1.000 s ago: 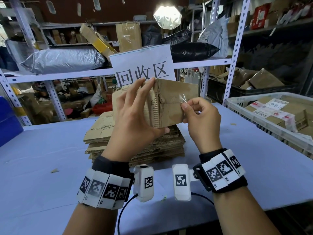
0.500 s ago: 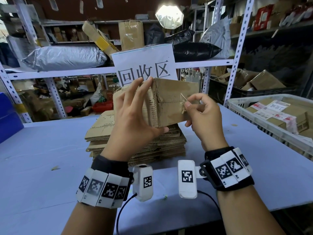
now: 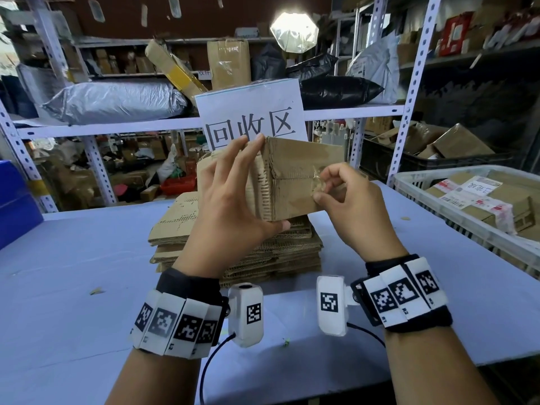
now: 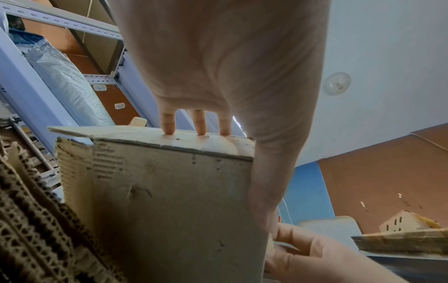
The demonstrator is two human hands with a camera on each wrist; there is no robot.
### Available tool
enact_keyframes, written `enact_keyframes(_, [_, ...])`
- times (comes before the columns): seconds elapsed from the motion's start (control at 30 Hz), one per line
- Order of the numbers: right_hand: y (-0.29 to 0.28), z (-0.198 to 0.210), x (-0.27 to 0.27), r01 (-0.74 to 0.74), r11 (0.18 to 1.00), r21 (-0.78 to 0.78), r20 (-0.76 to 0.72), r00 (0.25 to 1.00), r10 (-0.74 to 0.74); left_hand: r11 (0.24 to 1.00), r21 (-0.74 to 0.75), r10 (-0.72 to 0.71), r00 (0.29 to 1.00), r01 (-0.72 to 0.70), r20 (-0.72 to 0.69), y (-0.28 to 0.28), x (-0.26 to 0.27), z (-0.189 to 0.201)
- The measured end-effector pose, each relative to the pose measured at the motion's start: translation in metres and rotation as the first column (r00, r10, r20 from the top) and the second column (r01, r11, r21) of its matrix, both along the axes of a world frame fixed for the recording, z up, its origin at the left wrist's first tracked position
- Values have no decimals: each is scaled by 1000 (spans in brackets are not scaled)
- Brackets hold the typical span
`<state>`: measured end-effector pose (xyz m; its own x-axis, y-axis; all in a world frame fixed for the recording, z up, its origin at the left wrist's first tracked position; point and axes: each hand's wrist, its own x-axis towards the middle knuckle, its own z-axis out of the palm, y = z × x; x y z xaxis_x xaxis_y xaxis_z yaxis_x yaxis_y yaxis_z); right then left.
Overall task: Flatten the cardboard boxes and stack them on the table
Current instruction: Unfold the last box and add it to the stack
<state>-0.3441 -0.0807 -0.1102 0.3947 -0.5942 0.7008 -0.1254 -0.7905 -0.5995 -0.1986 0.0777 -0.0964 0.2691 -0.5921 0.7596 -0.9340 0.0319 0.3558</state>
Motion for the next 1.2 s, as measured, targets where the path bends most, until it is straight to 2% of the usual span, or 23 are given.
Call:
enact_keyframes(0.23, [-1,-4,2,80,997,-23,59,995,-78,1000,7,-10,1000,10,0,0,-2,2])
enact_keyframes(0.47, [0,-6,6,70,988,135,148,985,-90,1000,5,7,999,-8,54,-2,-2,2])
enact_keyframes(0.57, [3,-5,8,-54,954,296,229,973,-16,1000,9,1,998,-2,58,-3,-3,1])
enact_keyframes(0.67, [7,-2,6,-258,841,476,383,921,66,1000,4,3,998,-3,60,-3,-3,1])
enact_keyframes(0.73, [8,-1,4,-310,801,512,426,902,77,1000,1,7,998,-7,57,-2,-2,1])
enact_keyframes(0.87, [9,-1,4,-257,843,473,427,903,36,1000,5,7,999,-7,53,-2,-3,0])
enact_keyframes(1.07, [8,-3,6,-60,942,330,337,940,-59,1000,2,4,999,-4,50,-1,-3,0])
enact_keyframes(1.2, [7,-3,4,-2,970,244,291,954,-72,1000,15,9,998,-10,61,-2,-3,-1])
